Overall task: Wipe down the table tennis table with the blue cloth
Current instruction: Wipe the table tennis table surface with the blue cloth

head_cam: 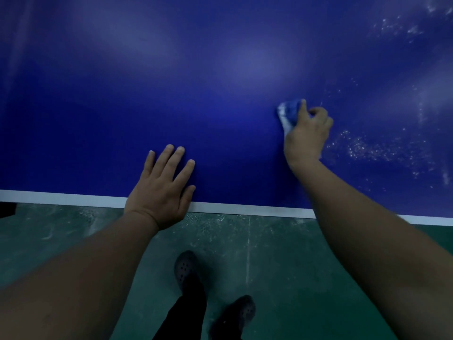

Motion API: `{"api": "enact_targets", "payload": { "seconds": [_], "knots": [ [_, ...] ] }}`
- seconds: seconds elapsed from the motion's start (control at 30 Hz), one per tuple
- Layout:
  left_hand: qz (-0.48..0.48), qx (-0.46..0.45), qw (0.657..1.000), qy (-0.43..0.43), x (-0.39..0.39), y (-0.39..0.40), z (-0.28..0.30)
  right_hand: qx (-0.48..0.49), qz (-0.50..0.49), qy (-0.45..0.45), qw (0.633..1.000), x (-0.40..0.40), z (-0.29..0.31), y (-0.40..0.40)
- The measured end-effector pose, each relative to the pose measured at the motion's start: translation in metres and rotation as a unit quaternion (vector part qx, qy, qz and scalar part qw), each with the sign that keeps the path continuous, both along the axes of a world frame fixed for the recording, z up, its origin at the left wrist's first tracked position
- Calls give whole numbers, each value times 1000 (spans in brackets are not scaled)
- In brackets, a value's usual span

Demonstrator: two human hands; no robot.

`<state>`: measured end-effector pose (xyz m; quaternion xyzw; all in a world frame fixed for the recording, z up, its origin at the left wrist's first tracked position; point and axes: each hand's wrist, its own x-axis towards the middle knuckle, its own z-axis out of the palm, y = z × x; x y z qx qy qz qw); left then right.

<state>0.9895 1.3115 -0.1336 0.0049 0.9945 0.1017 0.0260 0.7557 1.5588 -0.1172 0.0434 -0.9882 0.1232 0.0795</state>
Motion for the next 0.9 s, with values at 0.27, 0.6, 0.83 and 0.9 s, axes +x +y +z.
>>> {"api": "enact_targets", "payload": {
  "seconds": [0.27, 0.6, 0.83, 0.9],
  "knots": [
    [3, 33, 999, 0, 0, -1, 4, -30, 325, -47, 944, 71, -7, -46],
    [89, 115, 987, 66, 24, -46, 23, 41, 124, -106, 986, 7, 39, -44],
    [142, 22, 990, 9, 40, -81, 7, 177, 196, -102, 959, 55, -5, -46],
    [139, 18, 990, 7, 39, -82, 5, 211, 192, -86, 955, 8, -7, -29]
  ]
}}
